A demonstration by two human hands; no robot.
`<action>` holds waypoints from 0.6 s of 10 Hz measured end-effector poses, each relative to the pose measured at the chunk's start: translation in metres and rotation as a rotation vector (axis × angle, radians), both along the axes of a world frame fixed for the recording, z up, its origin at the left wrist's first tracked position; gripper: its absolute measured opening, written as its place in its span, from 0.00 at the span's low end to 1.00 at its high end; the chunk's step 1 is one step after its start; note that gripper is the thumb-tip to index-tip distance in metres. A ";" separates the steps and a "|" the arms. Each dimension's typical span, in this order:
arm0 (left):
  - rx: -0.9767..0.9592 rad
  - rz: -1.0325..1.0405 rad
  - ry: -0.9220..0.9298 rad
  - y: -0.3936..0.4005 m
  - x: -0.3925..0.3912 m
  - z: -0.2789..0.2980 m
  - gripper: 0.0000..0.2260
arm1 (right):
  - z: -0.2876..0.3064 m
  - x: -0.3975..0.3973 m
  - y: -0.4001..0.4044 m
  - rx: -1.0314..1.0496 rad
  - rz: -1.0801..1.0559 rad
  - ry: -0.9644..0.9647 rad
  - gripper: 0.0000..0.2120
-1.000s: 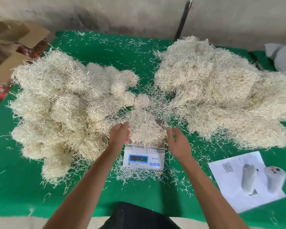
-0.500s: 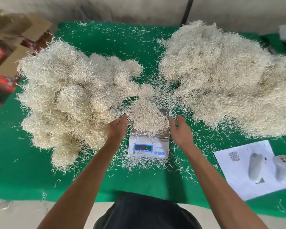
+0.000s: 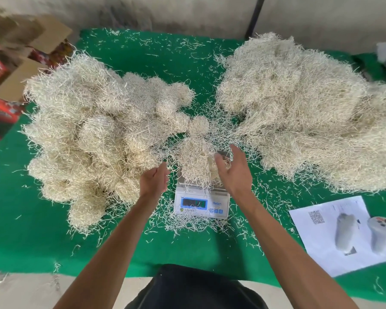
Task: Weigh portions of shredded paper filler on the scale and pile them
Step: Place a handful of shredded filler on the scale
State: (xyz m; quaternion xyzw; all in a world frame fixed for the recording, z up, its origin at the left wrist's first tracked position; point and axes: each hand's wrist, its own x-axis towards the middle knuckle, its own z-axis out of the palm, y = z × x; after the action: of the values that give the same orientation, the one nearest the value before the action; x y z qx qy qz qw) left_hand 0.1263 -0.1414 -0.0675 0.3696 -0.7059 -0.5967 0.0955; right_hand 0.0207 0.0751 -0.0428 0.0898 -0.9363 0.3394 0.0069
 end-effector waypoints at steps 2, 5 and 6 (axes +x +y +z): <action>0.233 0.053 -0.077 -0.005 0.001 -0.002 0.15 | -0.004 -0.006 -0.071 0.392 0.275 -0.197 0.34; 0.986 0.101 0.038 -0.001 -0.034 0.048 0.29 | 0.023 0.036 -0.097 -0.258 0.655 0.084 0.15; 1.033 0.025 0.145 0.025 -0.042 0.067 0.23 | 0.047 0.022 -0.103 -0.336 0.384 0.277 0.20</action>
State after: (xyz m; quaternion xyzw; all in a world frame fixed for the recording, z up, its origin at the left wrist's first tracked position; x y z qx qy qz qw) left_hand 0.0845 -0.1163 0.0000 0.3348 -0.3066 -0.8899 -0.0436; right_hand 0.0423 -0.0278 0.0043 0.3087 -0.8228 0.4695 0.0852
